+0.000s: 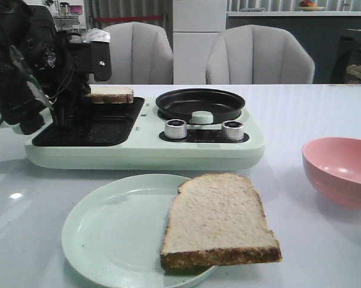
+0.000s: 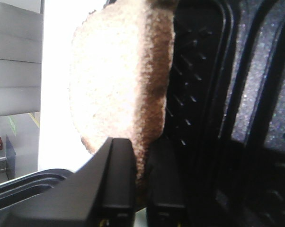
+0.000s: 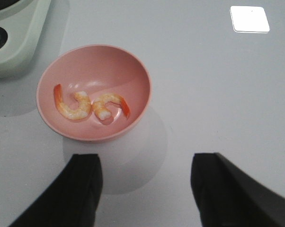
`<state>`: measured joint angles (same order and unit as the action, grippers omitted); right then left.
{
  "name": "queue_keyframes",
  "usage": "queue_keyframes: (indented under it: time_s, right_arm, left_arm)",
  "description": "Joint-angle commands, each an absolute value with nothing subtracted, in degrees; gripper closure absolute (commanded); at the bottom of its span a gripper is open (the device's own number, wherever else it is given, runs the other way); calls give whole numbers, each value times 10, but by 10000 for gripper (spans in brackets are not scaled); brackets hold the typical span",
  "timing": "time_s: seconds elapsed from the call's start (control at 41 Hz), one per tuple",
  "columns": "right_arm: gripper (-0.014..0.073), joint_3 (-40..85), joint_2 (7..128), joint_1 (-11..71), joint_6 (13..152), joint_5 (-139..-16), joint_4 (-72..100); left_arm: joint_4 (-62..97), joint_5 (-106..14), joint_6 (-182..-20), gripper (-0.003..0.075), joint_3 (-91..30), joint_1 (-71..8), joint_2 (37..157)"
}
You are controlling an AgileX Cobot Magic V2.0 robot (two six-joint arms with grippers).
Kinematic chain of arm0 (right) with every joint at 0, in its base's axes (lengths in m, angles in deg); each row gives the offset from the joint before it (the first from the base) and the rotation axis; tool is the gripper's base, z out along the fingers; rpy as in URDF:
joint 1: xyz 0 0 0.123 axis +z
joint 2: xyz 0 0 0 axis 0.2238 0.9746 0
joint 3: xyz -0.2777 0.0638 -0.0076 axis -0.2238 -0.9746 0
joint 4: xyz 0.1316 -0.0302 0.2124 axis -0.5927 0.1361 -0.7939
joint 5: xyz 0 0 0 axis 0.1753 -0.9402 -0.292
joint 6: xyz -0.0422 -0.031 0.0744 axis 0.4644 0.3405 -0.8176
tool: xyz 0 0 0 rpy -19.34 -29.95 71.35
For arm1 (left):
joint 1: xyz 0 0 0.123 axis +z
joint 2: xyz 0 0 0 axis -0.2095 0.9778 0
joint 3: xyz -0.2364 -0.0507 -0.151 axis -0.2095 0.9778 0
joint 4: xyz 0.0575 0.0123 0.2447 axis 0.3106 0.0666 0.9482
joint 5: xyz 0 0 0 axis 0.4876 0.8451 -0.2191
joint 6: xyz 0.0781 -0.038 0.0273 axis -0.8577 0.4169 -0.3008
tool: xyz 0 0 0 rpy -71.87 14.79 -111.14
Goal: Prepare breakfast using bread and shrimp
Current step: 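Lower the bread onto the farther square plate and open the left gripper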
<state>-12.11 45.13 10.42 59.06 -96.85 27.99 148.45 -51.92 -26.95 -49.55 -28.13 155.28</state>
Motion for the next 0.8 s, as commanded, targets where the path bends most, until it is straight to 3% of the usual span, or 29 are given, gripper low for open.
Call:
queue_keyframes:
  time_s: [0.0,0.171,0.244,0.78]
  right_arm:
    - [75,-105,455,106,592,-926,277]
    - [75,-105,455,106,592,-926,277]
    - [75,-105,455,106,592,-926,277]
    - [75,-105,455,106,592,-926,277]
  left_arm:
    - [1498,-506,-267,572,-515,-280,1519]
    - [1498,-534,-267,373,-508,-280,1514]
    - [1498,-556,-267,321,-500,-280,1508]
    - [1498,-612,-220,314,-386,-274,1357]
